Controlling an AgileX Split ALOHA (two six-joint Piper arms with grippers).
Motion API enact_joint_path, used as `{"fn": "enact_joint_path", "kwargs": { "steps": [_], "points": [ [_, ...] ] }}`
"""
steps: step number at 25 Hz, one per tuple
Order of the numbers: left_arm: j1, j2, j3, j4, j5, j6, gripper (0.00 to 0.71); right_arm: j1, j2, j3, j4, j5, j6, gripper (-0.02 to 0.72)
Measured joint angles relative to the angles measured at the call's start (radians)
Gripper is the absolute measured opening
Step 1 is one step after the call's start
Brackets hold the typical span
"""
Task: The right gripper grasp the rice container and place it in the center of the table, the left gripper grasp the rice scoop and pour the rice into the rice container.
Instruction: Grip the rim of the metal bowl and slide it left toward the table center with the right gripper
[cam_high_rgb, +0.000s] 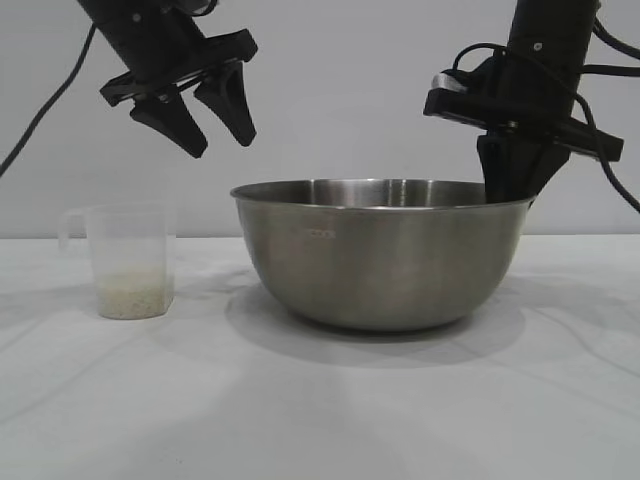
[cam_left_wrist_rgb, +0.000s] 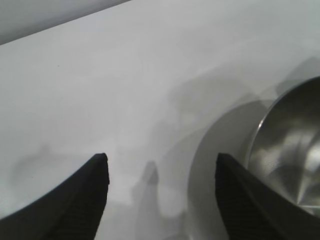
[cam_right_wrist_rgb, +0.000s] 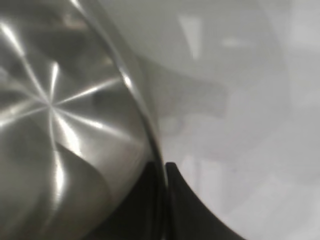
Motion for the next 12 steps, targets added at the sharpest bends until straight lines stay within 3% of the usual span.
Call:
{"fn": "enact_joint_path", "kwargs": {
  "steps": [2, 4, 10, 12],
  "points": [
    [0.000, 0.000, 0.000, 0.000, 0.000, 0.000, 0.386, 0.000, 0.000, 0.000, 0.009, 0.000, 0.000, 0.000],
    [0.000, 0.000, 0.000, 0.000, 0.000, 0.000, 0.386, 0.000, 0.000, 0.000, 0.009, 0.000, 0.000, 0.095],
    [0.000, 0.000, 0.000, 0.000, 0.000, 0.000, 0.386, 0.000, 0.000, 0.000, 0.009, 0.000, 0.000, 0.519],
    [0.000, 0.000, 0.000, 0.000, 0.000, 0.000, 0.386, 0.000, -0.009, 0.000, 0.003, 0.000, 0.000, 0.579]
  ]
}}
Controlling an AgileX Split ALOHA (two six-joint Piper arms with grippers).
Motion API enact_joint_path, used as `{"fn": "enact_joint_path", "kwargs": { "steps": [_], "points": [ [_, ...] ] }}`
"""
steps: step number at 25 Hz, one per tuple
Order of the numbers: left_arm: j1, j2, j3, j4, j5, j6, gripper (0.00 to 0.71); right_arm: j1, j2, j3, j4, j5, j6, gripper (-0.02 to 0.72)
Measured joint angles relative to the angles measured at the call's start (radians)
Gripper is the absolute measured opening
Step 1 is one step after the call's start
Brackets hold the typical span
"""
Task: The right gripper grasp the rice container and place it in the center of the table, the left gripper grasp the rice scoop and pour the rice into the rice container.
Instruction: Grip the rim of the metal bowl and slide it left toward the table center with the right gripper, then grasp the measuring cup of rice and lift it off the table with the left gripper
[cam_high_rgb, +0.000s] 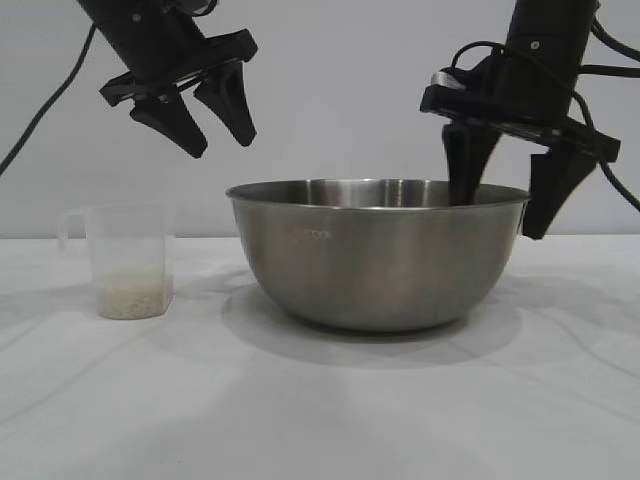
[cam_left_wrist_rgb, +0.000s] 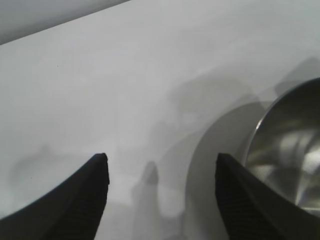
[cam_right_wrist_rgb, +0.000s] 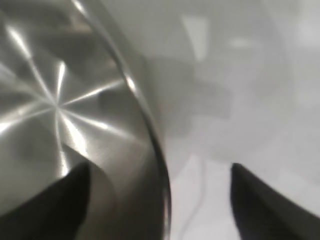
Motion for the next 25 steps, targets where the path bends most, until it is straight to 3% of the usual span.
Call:
{"fn": "enact_joint_path", "kwargs": {
  "steps": [8, 18, 25],
  "points": [
    [0.000, 0.000, -0.002, 0.000, 0.000, 0.000, 0.386, -0.004, -0.101, 0.000, -0.158, 0.002, 0.004, 0.565],
    [0.000, 0.000, -0.006, 0.000, 0.000, 0.000, 0.386, -0.151, -0.245, 0.010, -0.174, 0.010, 0.010, 0.565],
    [0.000, 0.000, -0.006, 0.000, 0.000, 0.000, 0.386, -0.238, -0.473, 0.168, -0.178, 0.013, 0.010, 0.525]
  ]
}}
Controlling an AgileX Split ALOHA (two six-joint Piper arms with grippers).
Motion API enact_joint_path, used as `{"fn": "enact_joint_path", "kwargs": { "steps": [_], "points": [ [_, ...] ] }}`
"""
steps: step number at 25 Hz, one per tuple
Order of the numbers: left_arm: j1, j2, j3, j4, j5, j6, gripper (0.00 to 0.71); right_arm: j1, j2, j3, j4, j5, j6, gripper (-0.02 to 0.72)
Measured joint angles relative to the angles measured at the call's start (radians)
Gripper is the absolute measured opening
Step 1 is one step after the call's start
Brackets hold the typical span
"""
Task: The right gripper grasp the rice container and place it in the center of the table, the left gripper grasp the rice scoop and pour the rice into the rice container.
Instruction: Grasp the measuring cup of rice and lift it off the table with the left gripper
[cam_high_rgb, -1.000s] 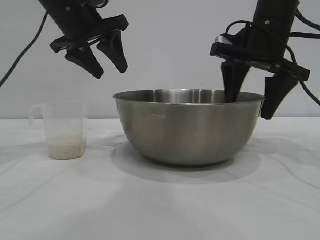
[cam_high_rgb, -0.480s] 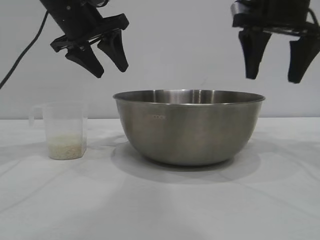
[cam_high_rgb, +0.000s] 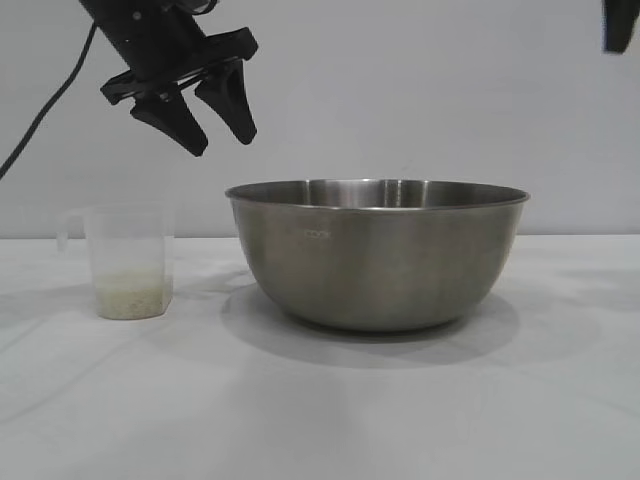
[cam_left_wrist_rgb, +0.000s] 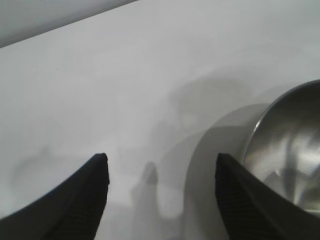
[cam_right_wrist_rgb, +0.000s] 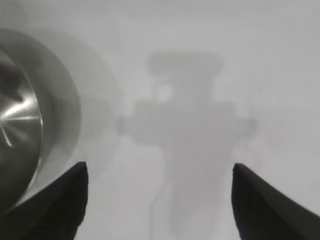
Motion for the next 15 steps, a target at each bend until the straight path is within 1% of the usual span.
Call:
{"fn": "enact_joint_path", "kwargs": {
  "steps": [6, 8, 11, 15],
  "points": [
    [0.000, 0.000, 0.000, 0.000, 0.000, 0.000, 0.386, -0.016, -0.263, 0.241, -0.006, 0.004, 0.000, 0.525],
    [0.000, 0.000, 0.000, 0.000, 0.000, 0.000, 0.386, -0.016, -0.359, 0.334, -0.004, -0.005, 0.000, 0.525],
    [0.000, 0.000, 0.000, 0.000, 0.000, 0.000, 0.386, -0.016, -0.515, 0.462, -0.004, -0.040, 0.000, 0.525],
    [0.000, 0.000, 0.000, 0.000, 0.000, 0.000, 0.386, -0.016, -0.735, 0.623, -0.004, -0.056, 0.000, 0.525]
  ]
}}
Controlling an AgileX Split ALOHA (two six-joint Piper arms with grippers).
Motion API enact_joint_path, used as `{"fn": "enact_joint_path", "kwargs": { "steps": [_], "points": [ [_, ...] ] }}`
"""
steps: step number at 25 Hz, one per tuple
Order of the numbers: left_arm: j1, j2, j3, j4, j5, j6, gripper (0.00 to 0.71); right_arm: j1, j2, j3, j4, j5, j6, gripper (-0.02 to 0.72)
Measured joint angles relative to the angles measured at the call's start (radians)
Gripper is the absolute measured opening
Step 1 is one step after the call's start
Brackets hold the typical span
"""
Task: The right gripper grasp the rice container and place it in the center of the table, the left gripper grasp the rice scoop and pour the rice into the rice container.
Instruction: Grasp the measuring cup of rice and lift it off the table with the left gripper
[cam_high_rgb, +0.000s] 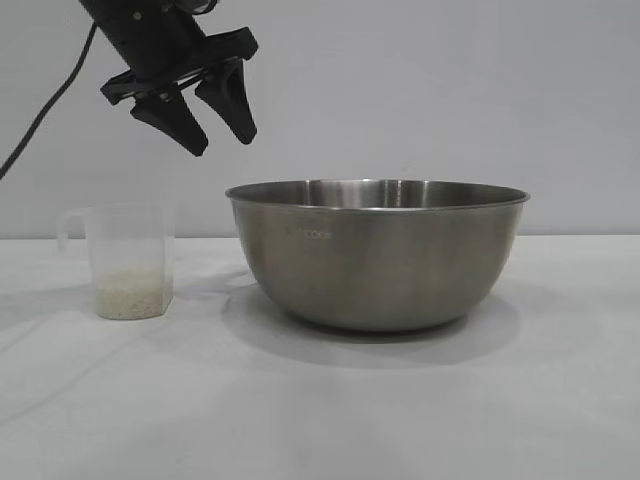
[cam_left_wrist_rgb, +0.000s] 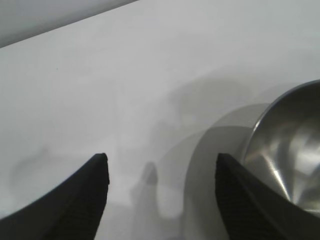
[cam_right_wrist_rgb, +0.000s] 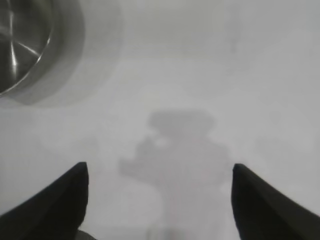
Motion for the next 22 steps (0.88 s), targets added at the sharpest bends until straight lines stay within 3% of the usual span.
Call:
{"fn": "enact_joint_path", "kwargs": {
  "steps": [13, 22],
  "points": [
    [0.000, 0.000, 0.000, -0.004, 0.000, 0.000, 0.386, 0.000, -0.620, 0.356, -0.023, -0.006, 0.000, 0.525],
    [0.000, 0.000, 0.000, -0.002, 0.003, 0.000, 0.386, 0.000, -0.875, 0.387, -0.023, -0.034, 0.000, 0.525]
  ]
}}
